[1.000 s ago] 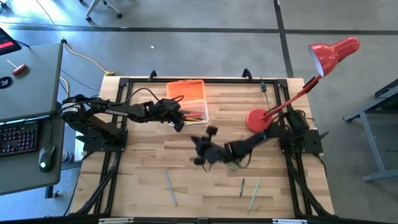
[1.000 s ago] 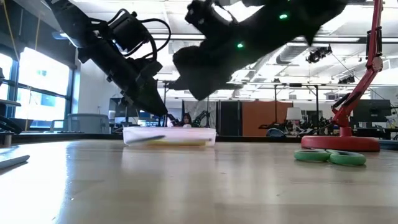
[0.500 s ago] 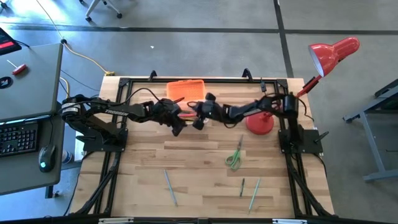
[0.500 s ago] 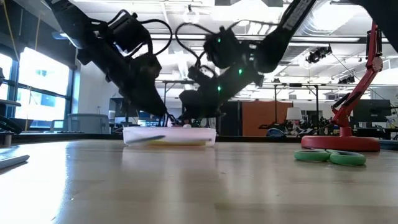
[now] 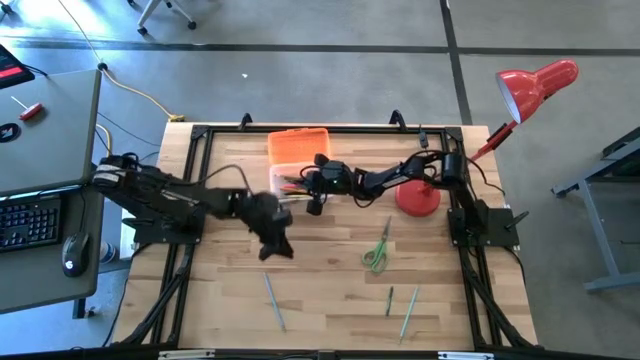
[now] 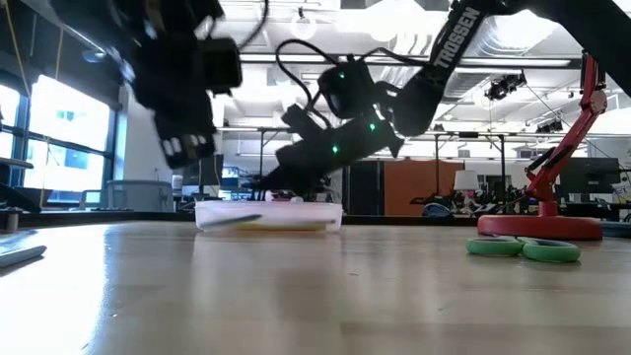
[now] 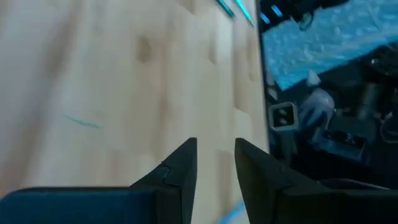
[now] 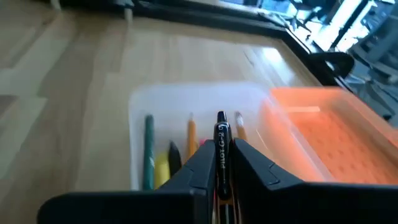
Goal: Pick & place school supplies into a supply box
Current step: Put the black pen into the orange supply box, then put the left blue pencil into the orange supply box
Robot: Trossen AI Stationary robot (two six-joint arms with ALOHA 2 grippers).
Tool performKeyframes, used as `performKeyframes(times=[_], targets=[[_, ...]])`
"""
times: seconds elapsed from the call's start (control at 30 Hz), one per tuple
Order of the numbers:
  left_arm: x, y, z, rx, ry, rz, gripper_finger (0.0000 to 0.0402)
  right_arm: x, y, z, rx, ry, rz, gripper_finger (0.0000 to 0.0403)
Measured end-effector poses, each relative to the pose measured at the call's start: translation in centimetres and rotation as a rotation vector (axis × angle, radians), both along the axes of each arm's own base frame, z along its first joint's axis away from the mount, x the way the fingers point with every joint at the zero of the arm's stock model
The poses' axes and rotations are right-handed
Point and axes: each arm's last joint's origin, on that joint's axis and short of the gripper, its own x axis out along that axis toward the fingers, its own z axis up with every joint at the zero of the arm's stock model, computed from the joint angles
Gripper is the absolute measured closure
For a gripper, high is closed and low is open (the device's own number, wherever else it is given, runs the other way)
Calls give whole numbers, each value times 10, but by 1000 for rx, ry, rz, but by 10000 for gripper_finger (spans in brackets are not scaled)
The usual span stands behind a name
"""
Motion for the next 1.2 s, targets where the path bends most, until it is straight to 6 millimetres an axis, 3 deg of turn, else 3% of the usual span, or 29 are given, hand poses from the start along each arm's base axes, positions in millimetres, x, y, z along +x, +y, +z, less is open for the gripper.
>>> performKeyframes(times=[0.3,0.47,0.6,0.7,0.87,1.03,1.2], targets=[[-22,-74,10,4,43,145,262,22,13,24,-53,2,57,325],[-39,-108,10,-14,60,220,262,29,26,29,22,25,137,307],[-56,-130,12,-45,55,280,262,31,64,26,31,47,390,305],[-74,-143,24,-68,-27,336,262,31,99,25,37,49,546,305],[-102,-158,35,13,-120,243,262,25,161,23,-32,79,653,305],[-114,-160,16,273,-69,106,262,16,203,19,-101,135,606,305],[-101,-149,-4,516,-23,-2,262,7,232,18,-127,143,625,305]])
